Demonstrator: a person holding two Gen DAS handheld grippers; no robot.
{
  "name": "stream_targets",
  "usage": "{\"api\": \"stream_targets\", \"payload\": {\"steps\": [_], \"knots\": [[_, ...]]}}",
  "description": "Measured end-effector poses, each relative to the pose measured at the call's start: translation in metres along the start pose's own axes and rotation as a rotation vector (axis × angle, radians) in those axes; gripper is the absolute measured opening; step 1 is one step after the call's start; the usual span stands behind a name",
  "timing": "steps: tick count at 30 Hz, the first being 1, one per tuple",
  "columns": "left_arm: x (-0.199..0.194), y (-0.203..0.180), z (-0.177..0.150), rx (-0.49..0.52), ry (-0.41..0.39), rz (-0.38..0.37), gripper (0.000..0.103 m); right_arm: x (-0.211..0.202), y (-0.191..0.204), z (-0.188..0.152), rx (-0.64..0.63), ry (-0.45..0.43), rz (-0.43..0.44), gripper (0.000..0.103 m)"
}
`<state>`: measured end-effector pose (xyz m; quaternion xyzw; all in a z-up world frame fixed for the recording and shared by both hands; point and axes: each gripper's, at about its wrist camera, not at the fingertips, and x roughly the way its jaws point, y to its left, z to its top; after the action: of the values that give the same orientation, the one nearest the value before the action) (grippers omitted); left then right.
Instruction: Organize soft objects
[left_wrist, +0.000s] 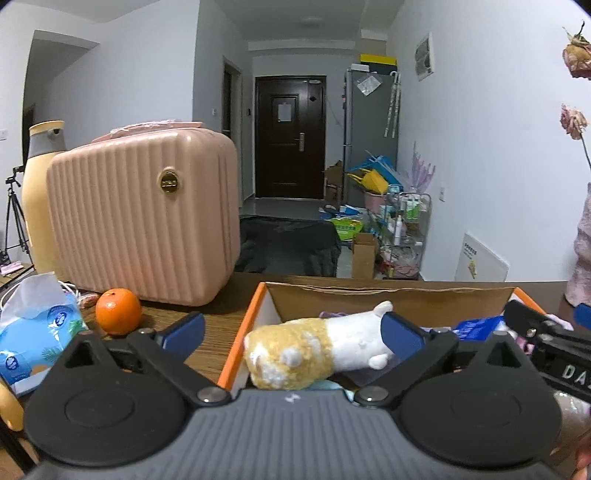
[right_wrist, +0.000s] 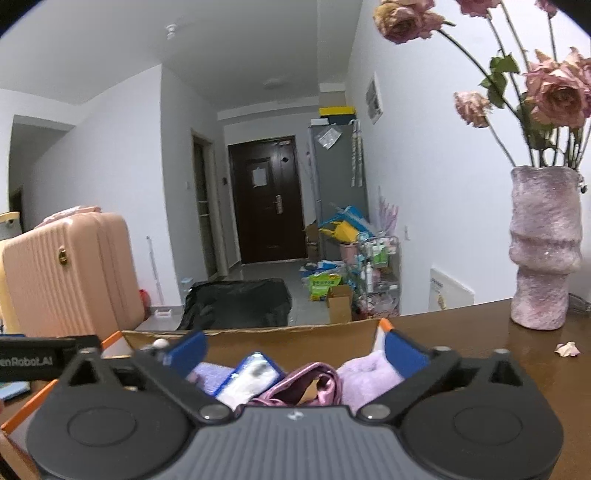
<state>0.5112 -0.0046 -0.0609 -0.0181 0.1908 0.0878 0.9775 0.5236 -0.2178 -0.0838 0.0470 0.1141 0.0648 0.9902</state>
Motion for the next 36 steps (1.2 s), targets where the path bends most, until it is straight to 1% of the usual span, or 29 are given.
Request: {"api": "stream_targets", "payload": {"steps": [4,21,26,36], "knots": [[0.002,0.002,0.000,-0.009,0.006,0.005,0.103,0.000,-0.002,0.000,0.011,0.002,-0.009,0.103],[-0.004,-0.002,-0.002,0.006,-0.009,0.012,0.103,-0.005,-0.003,-0.003,0.012,-0.008,-0.033,0.103],[-0.012,-0.004,-0.005,0.013,-0.024,0.021,0.103,-0.015,-0.001,-0.006,0.006,-0.019,-0.052,0.103],[-0.040,0.000,-0.017,0.010,-0.020,0.005,0.103,-0.050,0.001,-0.013,-0.009,-0.036,-0.072,0.103]]}}
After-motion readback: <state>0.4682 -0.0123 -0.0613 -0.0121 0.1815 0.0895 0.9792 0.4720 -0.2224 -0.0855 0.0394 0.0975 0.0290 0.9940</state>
